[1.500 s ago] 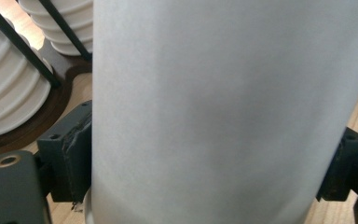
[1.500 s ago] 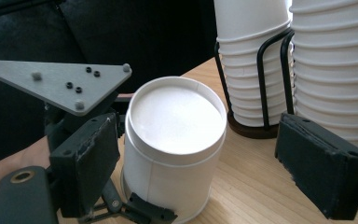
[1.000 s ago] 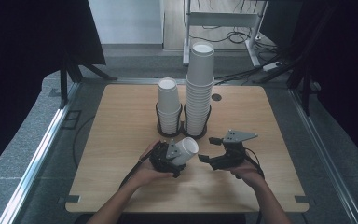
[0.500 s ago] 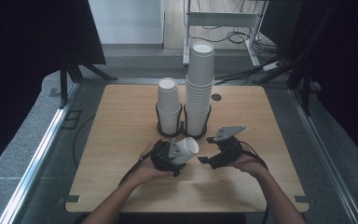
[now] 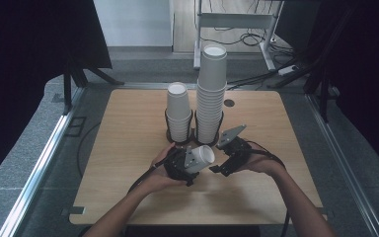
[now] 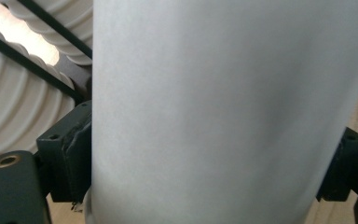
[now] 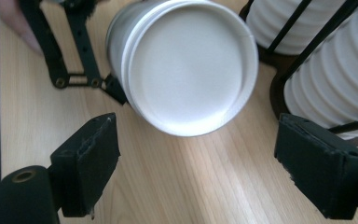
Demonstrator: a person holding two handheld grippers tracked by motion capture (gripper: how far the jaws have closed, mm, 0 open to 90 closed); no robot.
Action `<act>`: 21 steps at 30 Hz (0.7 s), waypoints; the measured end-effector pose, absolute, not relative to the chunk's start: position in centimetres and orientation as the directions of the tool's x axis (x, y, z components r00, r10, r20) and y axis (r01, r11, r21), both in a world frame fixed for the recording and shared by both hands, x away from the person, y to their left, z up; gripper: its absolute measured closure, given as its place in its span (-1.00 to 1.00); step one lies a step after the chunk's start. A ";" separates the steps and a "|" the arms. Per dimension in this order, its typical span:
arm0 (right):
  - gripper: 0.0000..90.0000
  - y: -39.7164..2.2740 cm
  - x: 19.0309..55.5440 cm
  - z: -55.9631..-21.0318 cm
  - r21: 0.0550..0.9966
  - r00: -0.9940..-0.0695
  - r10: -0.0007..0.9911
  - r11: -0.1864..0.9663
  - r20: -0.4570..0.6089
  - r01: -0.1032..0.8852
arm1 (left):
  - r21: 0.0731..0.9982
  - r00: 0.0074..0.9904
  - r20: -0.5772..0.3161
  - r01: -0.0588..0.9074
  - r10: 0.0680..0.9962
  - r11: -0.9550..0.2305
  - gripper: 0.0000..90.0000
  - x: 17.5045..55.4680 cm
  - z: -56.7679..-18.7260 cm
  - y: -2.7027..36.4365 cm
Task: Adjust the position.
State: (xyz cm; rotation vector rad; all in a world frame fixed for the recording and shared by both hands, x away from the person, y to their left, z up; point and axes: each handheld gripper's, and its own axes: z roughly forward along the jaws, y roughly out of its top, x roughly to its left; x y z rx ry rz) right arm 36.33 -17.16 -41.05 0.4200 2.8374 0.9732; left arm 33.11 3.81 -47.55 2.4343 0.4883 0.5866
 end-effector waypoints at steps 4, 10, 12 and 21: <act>-0.69 -16.3 36.5 -40.8 0.550 -0.970 0.242 0.812 -0.017 0.193 | 0.591 0.837 0.325 0.184 0.441 -0.786 -0.72 33.1 -47.6 3.0; -0.69 -14.6 36.8 -41.0 0.496 -0.979 0.201 0.853 -0.021 0.164 | 0.563 0.841 0.362 0.147 0.403 -0.813 -0.72 32.7 -47.8 2.1; -0.69 -14.3 37.0 -41.2 0.484 -0.982 0.189 0.860 -0.009 0.161 | 0.551 0.843 0.372 0.137 0.389 -0.823 -0.72 32.7 -47.7 2.0; -0.55 -13.2 37.8 -41.9 0.448 -0.985 0.167 0.879 0.031 0.163 | 0.536 0.849 0.381 0.120 0.366 -0.836 -0.72 32.7 -47.6 1.7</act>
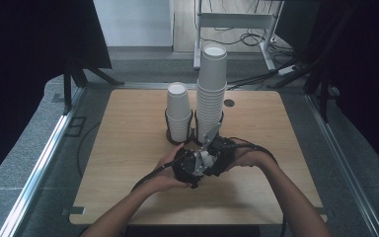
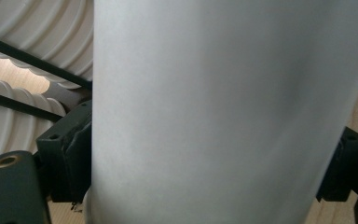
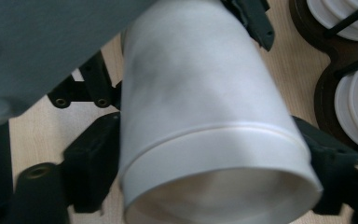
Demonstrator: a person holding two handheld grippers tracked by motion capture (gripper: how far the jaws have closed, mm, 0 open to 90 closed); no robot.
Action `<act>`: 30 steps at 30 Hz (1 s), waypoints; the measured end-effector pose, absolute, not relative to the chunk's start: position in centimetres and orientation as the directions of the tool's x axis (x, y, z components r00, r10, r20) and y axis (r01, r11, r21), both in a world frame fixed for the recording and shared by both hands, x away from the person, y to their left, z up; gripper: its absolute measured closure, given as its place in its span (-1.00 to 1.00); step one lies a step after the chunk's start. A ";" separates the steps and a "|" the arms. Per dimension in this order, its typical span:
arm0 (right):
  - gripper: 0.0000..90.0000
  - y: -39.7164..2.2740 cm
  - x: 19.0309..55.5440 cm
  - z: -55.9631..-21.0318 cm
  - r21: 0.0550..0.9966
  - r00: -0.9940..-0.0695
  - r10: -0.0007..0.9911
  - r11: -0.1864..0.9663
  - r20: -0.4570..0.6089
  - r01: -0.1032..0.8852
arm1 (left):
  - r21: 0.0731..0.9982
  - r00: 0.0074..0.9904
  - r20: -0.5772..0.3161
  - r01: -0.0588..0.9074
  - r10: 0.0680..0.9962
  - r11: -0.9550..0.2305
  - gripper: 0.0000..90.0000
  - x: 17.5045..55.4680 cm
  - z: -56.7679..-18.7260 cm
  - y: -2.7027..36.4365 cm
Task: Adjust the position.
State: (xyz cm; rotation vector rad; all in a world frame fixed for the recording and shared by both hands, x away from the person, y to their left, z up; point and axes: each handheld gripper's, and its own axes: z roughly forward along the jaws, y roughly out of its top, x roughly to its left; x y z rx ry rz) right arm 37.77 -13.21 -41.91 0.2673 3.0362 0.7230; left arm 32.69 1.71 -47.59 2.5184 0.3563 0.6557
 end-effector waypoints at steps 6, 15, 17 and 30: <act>-0.51 -13.3 37.8 -41.9 0.456 -0.986 0.164 0.876 0.028 0.159 | 0.562 0.847 0.365 0.131 0.387 -0.817 -0.76 32.7 -47.9 1.7; -0.49 -14.4 37.7 -42.3 0.486 -0.982 0.179 0.855 0.055 0.183 | 0.579 0.845 0.314 0.190 0.432 -0.793 -1.00 32.9 -48.1 1.9; -0.49 -14.8 37.6 -42.4 0.496 -0.981 0.183 0.848 0.059 0.188 | 0.580 0.841 0.307 0.207 0.446 -0.788 -1.00 32.8 -48.3 1.9; -0.49 -17.5 37.3 -42.9 0.566 -0.966 0.251 0.788 0.062 0.241 | 0.619 0.845 0.259 0.227 0.468 -0.752 -1.00 31.7 -48.3 3.1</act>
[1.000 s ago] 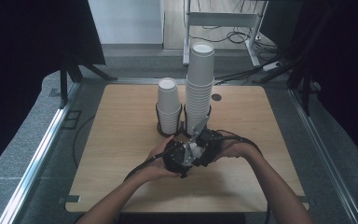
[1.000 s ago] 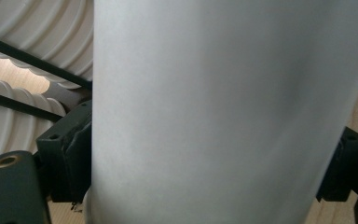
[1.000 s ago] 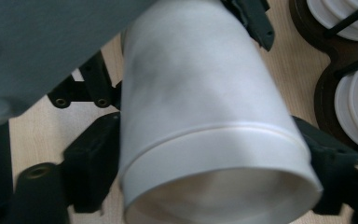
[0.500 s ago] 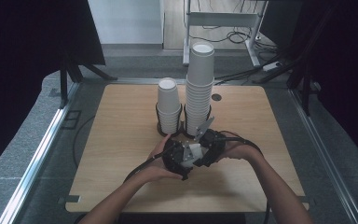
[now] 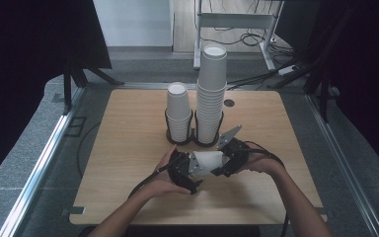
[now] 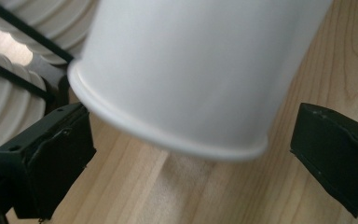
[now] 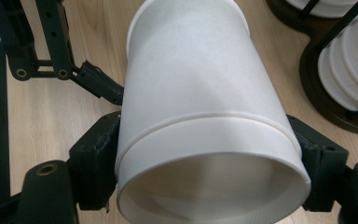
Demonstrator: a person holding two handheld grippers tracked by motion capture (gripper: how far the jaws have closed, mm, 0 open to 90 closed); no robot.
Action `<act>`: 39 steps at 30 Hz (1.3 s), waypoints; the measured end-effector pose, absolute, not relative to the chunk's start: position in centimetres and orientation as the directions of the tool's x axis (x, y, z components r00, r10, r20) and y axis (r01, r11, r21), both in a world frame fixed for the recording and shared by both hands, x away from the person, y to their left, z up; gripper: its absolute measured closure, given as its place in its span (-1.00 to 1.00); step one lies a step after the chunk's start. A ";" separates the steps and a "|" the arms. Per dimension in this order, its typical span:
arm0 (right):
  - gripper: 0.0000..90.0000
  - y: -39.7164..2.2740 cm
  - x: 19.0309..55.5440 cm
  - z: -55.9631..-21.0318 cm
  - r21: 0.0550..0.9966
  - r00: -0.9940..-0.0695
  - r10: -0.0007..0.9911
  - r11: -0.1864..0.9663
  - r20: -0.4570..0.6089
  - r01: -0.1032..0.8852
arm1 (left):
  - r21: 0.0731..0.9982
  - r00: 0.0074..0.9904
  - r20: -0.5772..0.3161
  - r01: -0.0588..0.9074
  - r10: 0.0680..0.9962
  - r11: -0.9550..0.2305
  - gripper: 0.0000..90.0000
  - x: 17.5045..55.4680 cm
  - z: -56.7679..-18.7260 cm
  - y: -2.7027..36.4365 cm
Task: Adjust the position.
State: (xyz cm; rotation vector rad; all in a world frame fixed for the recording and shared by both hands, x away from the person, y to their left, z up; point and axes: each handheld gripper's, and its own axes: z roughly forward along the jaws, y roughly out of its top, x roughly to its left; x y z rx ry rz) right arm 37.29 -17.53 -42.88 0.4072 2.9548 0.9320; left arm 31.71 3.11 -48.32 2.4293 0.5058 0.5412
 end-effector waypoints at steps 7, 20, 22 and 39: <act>-0.49 -18.3 37.1 -43.0 0.622 -0.958 0.280 0.739 0.066 0.259 | 0.669 0.841 0.184 0.272 0.509 -0.692 -1.00 31.6 -48.4 4.4; -0.49 -18.6 36.4 -43.9 0.699 -0.943 0.326 0.659 0.066 0.277 | 0.715 0.826 0.090 0.336 0.557 -0.613 -0.97 31.8 -48.8 5.6; -0.49 -18.7 36.3 -44.1 0.708 -0.941 0.332 0.649 0.066 0.279 | 0.722 0.823 0.075 0.345 0.563 -0.600 -0.97 31.9 -48.8 5.7; -0.50 -18.1 35.8 -44.7 0.822 -0.915 0.389 0.483 0.108 0.302 | 0.755 0.798 -0.039 0.418 0.601 -0.506 -0.94 32.0 -49.4 7.0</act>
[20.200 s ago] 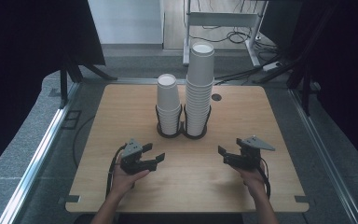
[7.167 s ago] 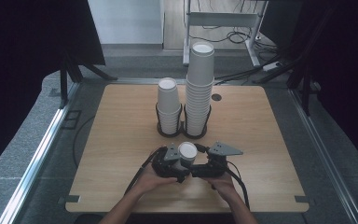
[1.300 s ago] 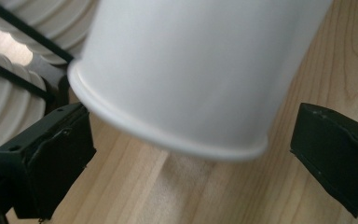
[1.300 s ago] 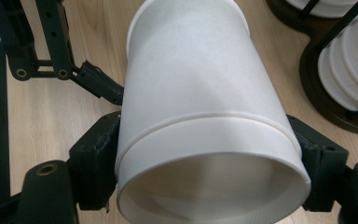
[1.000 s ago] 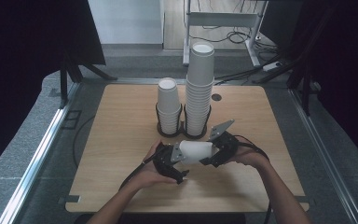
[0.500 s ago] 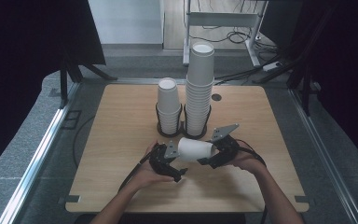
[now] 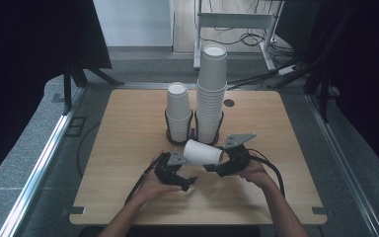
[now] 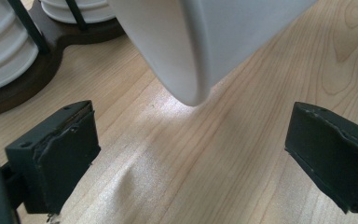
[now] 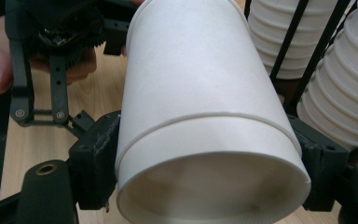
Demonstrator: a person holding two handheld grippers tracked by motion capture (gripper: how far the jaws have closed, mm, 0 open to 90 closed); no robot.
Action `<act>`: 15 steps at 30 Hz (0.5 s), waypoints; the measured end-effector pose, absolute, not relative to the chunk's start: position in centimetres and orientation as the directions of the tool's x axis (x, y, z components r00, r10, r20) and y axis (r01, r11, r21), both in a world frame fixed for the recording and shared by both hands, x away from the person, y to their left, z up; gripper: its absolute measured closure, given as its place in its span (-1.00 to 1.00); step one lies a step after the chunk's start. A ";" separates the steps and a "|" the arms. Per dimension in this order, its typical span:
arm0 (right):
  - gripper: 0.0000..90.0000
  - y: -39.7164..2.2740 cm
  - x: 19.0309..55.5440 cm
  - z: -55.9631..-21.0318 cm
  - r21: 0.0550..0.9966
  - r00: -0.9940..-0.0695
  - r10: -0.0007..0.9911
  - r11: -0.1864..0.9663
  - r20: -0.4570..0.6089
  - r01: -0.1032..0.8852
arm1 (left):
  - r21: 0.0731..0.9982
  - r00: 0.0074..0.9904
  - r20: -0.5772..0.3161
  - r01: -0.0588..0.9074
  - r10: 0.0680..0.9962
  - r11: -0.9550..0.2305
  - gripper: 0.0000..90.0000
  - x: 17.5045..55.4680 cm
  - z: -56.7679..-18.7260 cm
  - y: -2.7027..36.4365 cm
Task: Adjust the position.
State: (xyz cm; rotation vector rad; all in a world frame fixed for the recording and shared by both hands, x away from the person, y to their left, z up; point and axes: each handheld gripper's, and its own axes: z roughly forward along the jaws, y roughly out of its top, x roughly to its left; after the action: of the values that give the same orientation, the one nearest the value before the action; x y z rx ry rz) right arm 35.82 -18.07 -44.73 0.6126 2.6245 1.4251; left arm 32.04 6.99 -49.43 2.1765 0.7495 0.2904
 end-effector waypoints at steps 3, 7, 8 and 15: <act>-0.49 -18.0 35.7 -45.0 0.840 -0.909 0.402 0.451 0.109 0.300 | 0.757 0.793 -0.057 0.430 0.606 -0.492 -0.92 32.0 -49.5 7.2; -0.50 -18.1 35.4 -45.7 0.854 -0.895 0.429 0.416 0.119 0.313 | 0.761 0.785 -0.095 0.454 0.613 -0.464 -0.91 32.2 -49.6 7.5; -0.50 -18.1 35.2 -45.9 0.857 -0.892 0.435 0.407 0.122 0.316 | 0.761 0.782 -0.097 0.457 0.616 -0.460 -0.90 32.2 -49.7 7.6; -0.50 -18.3 34.3 -46.5 0.902 -0.879 0.455 0.309 0.138 0.302 | 0.761 0.770 -0.108 0.471 0.629 -0.446 -0.87 32.1 -49.7 7.9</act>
State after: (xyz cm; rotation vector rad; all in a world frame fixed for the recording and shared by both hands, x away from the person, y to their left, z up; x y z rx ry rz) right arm 34.31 -18.32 -46.52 0.7064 2.4231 1.6198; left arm 32.11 7.92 -49.68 2.1245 0.8185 0.2394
